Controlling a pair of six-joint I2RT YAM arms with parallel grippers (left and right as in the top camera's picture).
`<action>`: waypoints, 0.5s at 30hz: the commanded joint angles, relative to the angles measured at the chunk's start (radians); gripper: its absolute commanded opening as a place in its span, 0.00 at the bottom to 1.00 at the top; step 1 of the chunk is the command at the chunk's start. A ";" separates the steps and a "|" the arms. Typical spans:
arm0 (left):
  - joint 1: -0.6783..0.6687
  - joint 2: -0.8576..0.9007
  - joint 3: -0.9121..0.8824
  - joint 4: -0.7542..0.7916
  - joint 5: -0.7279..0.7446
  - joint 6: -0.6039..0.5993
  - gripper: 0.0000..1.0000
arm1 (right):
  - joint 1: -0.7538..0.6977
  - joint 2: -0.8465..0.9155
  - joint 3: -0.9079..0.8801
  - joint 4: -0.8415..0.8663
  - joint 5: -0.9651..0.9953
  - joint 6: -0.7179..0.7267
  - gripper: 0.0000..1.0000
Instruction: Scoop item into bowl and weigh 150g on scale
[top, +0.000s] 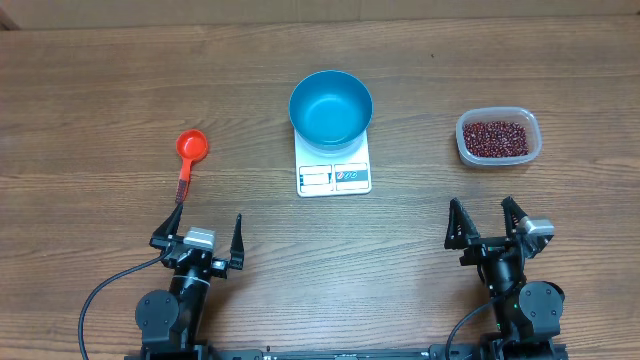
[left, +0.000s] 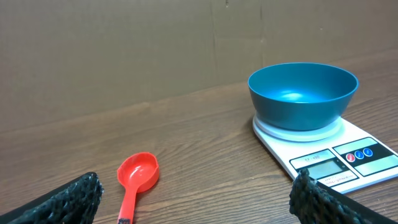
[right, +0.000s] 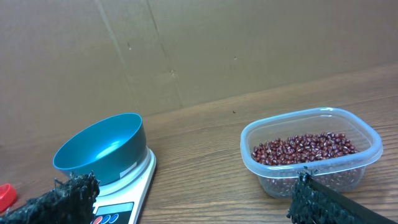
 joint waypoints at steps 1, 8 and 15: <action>-0.001 -0.011 -0.006 0.003 -0.008 -0.018 1.00 | 0.006 -0.010 -0.011 0.006 0.006 0.002 1.00; -0.001 -0.011 -0.006 0.004 0.009 -0.018 1.00 | 0.006 -0.010 -0.011 0.006 0.006 0.002 1.00; -0.001 -0.011 -0.006 0.005 0.010 -0.022 1.00 | 0.006 -0.010 -0.011 0.006 0.006 0.002 1.00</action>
